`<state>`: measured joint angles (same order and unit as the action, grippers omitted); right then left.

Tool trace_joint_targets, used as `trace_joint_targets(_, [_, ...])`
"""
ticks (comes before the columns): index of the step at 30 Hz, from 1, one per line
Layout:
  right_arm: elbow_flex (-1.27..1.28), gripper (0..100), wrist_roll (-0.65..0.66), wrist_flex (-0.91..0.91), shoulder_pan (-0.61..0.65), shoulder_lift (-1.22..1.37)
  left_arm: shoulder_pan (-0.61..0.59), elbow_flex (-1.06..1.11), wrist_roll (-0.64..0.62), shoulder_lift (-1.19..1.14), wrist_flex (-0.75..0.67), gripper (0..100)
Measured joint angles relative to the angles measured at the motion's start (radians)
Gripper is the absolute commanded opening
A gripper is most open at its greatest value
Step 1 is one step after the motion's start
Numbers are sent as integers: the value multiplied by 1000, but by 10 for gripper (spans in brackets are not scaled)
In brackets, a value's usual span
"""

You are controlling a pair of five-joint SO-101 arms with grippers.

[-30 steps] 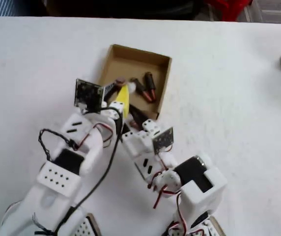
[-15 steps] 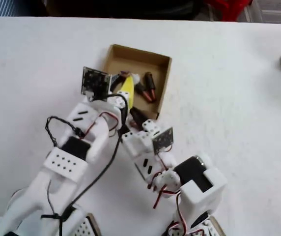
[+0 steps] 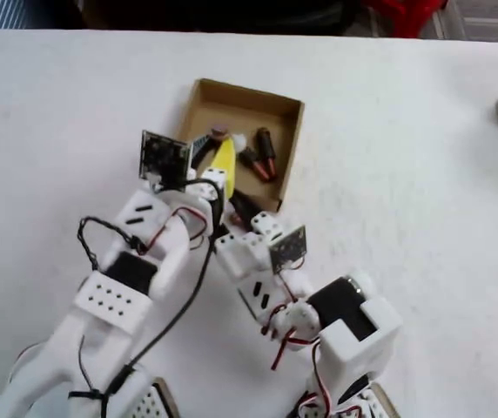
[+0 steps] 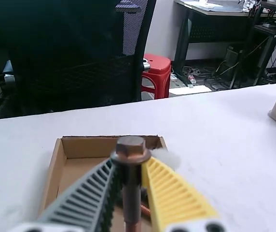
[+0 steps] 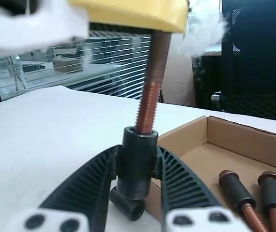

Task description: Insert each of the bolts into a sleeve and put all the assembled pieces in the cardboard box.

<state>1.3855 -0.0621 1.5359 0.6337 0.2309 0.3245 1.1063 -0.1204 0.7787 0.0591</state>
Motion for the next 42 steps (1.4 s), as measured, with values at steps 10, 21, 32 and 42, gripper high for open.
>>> trace_joint_targets(10, [0, 16, 0, 0, 3, 0, 0, 0, 2, 8, 115, 22])
trace_joint_targets(21, [0, 16, 0, 0, 3, 0, 0, -2, 2, 9, 222, 24])
trace_joint_targets(32, [0, 16, 0, 0, 3, 0, 0, -2, 0, 9, 318, 295])
trace_joint_targets(42, [3, 16, 3, -2, 0, 2, -3, -11, 14, 46, 497, 452])
